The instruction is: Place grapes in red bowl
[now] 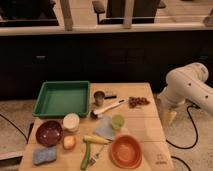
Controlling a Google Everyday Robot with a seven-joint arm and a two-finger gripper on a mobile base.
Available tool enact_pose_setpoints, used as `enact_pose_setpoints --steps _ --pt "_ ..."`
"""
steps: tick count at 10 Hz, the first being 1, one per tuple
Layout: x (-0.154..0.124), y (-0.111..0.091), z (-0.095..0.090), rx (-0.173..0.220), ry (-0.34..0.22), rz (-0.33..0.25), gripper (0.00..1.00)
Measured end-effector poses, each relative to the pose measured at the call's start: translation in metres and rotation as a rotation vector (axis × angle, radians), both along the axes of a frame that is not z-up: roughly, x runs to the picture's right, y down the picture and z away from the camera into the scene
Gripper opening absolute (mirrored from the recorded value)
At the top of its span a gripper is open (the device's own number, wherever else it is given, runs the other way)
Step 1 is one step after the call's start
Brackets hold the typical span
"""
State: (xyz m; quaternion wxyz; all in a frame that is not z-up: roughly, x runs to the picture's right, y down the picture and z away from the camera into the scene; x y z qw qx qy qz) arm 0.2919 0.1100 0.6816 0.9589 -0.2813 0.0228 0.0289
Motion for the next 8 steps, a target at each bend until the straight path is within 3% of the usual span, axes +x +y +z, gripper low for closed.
enact_pose_setpoints --steps 4,8 --pt "-0.008 -0.01 0.027 0.017 -0.031 -0.032 0.8" --pt "-0.009 -0.007 0.037 0.027 -0.048 -0.034 0.8"
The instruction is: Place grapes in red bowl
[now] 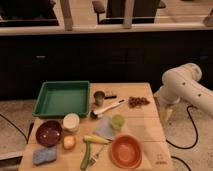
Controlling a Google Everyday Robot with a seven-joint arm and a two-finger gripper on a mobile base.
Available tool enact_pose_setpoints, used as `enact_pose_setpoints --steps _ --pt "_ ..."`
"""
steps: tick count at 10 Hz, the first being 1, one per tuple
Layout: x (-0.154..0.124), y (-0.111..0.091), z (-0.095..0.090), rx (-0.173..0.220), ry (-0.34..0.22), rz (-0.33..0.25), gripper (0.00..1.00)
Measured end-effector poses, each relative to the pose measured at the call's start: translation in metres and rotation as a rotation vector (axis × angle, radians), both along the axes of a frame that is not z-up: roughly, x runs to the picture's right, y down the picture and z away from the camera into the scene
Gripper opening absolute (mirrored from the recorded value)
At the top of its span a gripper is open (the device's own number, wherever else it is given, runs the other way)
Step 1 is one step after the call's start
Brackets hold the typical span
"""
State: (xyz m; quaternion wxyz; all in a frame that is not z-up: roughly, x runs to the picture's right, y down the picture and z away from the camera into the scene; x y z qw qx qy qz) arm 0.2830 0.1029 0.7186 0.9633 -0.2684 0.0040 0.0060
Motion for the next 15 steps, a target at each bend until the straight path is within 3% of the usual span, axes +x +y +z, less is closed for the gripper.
enact_pose_setpoints --steps 2,5,15 --pt "-0.003 -0.005 0.018 0.008 -0.016 -0.002 0.8" --pt "-0.001 -0.004 0.025 0.017 -0.027 -0.009 0.8" --pt "-0.003 -0.006 0.073 0.04 -0.097 -0.018 0.8"
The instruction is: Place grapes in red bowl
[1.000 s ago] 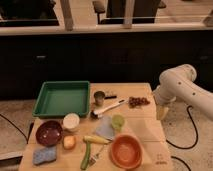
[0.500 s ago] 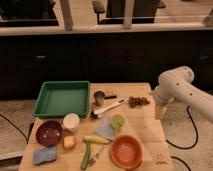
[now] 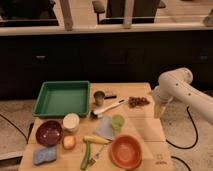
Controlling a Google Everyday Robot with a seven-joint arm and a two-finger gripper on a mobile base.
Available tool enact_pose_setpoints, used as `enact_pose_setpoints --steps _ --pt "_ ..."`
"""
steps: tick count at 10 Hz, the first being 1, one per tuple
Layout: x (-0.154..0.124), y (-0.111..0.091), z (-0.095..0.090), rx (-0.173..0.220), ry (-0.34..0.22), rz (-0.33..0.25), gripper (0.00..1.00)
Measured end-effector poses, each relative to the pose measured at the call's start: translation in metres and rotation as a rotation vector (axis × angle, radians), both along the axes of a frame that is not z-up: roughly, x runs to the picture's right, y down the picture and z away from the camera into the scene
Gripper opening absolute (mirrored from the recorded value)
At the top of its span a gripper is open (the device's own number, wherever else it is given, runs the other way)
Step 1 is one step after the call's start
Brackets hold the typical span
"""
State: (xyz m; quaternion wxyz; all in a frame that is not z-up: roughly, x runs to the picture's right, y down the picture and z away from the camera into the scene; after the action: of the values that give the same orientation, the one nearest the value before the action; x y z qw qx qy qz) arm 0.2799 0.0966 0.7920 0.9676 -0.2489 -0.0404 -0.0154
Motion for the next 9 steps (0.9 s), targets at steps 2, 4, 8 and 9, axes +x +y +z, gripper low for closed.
enact_pose_setpoints --steps 2,4,8,9 --pt "-0.001 0.0 0.01 0.005 -0.02 -0.012 0.8" --pt "0.001 0.0 0.019 0.009 -0.031 -0.019 0.8" --pt "-0.001 -0.002 0.035 0.014 -0.058 -0.037 0.8" --pt "-0.001 -0.002 0.038 0.015 -0.062 -0.04 0.8"
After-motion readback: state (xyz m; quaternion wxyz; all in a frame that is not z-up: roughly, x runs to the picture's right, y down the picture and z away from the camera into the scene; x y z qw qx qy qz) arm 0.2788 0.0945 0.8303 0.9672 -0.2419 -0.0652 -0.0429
